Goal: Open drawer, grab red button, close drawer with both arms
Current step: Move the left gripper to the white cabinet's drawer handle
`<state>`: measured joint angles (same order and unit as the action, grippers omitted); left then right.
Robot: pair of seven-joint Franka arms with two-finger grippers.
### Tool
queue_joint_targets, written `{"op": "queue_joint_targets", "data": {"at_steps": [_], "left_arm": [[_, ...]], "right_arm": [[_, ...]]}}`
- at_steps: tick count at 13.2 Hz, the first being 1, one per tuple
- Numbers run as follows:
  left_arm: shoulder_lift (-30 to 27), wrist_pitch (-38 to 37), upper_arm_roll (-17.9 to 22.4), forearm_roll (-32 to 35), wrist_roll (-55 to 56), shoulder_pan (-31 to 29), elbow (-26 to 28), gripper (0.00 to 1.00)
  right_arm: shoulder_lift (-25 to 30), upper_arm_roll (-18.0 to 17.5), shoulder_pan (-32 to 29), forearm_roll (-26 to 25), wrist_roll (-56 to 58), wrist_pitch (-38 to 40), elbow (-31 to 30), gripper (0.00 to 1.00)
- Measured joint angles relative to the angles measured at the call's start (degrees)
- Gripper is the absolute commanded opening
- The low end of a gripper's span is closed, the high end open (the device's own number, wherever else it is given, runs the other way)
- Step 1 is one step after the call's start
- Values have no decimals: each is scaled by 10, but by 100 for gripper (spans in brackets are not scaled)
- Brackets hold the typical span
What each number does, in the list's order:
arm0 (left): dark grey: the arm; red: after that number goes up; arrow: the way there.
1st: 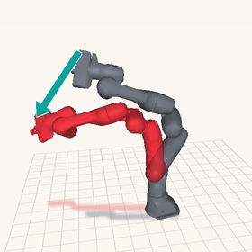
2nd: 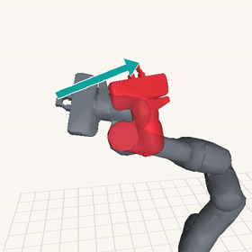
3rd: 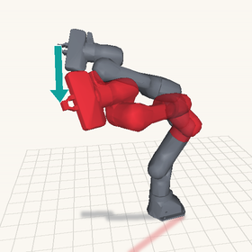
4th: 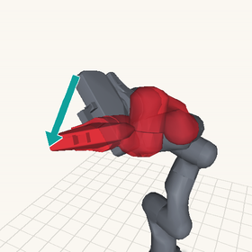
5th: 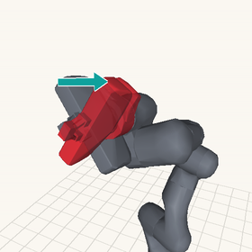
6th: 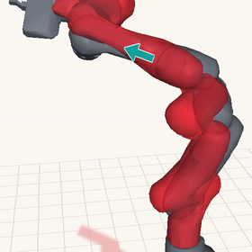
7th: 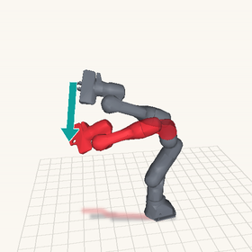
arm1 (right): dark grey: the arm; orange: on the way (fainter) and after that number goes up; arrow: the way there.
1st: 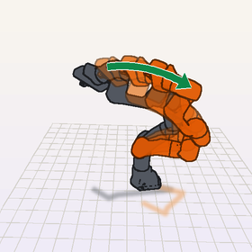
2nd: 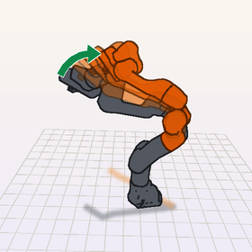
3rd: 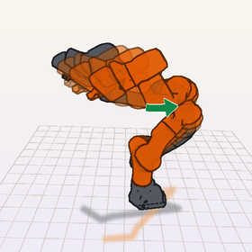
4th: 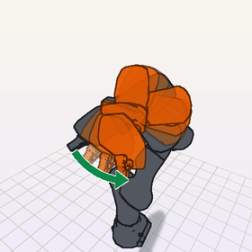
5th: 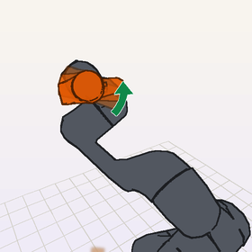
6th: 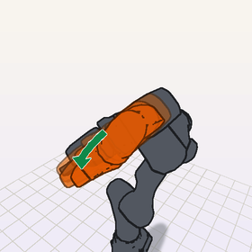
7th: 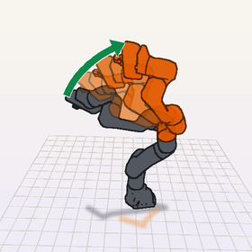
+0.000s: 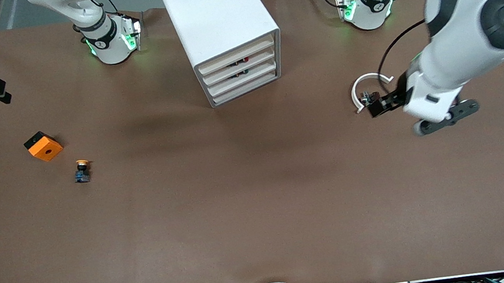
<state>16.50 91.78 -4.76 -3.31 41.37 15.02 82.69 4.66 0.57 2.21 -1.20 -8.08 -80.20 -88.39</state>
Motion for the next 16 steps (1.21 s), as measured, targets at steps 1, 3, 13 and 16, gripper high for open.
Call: {"op": "queue_joint_targets", "data": {"at_steps": [1, 3, 13, 16], "left_arm": [[22, 8, 0, -15, 53, 15, -6, 100], [63, 13, 0, -65, 133, 30, -13, 100], [214, 118, -1, -249, 567, 119, -19, 100], [258, 137, -1, -276, 673, 162, -19, 100]], "right_arm": [[-7, 0, 9, 8, -19, -1, -1, 100], [-23, -1, 16, 25, -39, -7, -3, 100], [-46, 0, 17, 29, -42, -26, -4, 100], [-47, 0, 17, 29, -42, -26, -4, 100]]}}
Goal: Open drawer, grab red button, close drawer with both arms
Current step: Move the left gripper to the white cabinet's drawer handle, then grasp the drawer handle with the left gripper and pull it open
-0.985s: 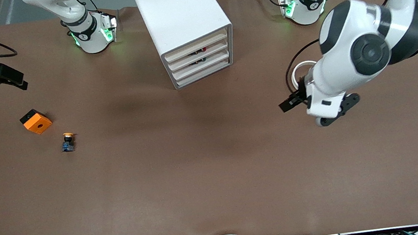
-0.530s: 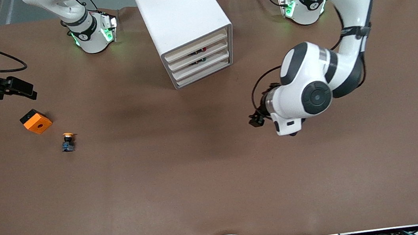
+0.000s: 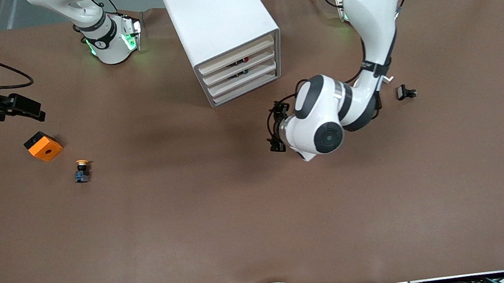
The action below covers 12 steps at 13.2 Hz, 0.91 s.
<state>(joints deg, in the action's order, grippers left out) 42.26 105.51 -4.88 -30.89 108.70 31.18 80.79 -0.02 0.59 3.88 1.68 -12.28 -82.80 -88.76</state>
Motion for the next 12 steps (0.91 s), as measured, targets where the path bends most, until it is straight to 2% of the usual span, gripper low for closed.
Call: {"op": "queue_joint_targets", "data": {"at_steps": [3, 6, 9, 11, 12], "left_arm": [[13, -4, 0, -32, 118, 11, -1, 100], [13, -57, -7, -44, 201, 19, -6, 100], [13, -102, -10, -55, 228, 36, -6, 81], [14, -129, -14, -62, 221, 38, -6, 78], [14, -136, -19, -67, 212, 38, -6, 71]], "right_arm": [[-1, 0, 0, 0, 0, 0, 0, 100], [-2, 0, 0, 0, 0, 0, 0, 100], [-2, 0, 0, 0, 0, 0, -1, 100], [-3, 0, 0, 0, 0, 0, -2, 100], [-3, 0, 0, 0, 0, 0, -2, 100]]}}
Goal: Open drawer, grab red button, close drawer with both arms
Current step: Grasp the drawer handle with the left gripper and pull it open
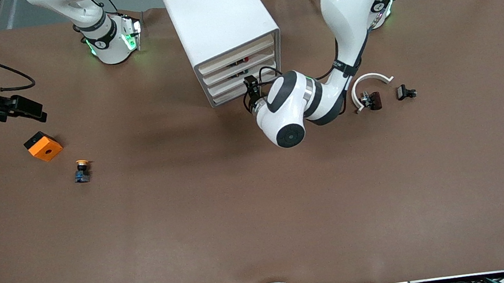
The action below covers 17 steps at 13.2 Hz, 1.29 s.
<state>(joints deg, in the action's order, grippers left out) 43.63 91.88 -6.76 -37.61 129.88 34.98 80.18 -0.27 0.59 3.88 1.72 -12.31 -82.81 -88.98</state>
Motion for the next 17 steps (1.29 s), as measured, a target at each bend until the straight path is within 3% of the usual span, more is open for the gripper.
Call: {"op": "queue_joint_targets", "data": {"at_steps": [1, 2, 17], "left_arm": [[1, -4, -5, -8, -3, 0, 0, 62], [3, -10, -8, -15, -5, 0, 1, 61], [40, -50, -11, -81, -43, 0, -1, 59]], "right_arm": [[0, 0, 0, 0, 0, 0, 0, 100], [0, 0, 0, 0, 0, 0, 0, 100], [0, 0, 0, 0, -1, 0, -1, 100]]}}
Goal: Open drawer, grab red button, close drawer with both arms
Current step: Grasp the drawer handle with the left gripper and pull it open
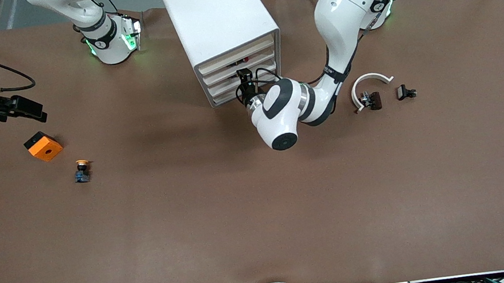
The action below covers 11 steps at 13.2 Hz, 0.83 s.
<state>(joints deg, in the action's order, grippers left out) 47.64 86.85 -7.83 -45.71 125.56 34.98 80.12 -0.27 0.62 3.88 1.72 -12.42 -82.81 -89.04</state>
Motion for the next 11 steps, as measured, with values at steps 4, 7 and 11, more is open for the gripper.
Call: {"op": "queue_joint_targets", "data": {"at_steps": [4, 7, 11], "left_arm": [[0, -9, 0, -5, 0, 0, 0, 59], [0, -14, -1, -15, 0, 1, 0, 56], [8, -15, -1, -20, 0, 9, 1, 49]], "right_arm": [[0, 0, 0, 0, 0, 0, 0, 100], [0, 0, 0, 0, 0, 0, 0, 100], [0, 0, 0, 0, 0, 0, 0, 100]]}}
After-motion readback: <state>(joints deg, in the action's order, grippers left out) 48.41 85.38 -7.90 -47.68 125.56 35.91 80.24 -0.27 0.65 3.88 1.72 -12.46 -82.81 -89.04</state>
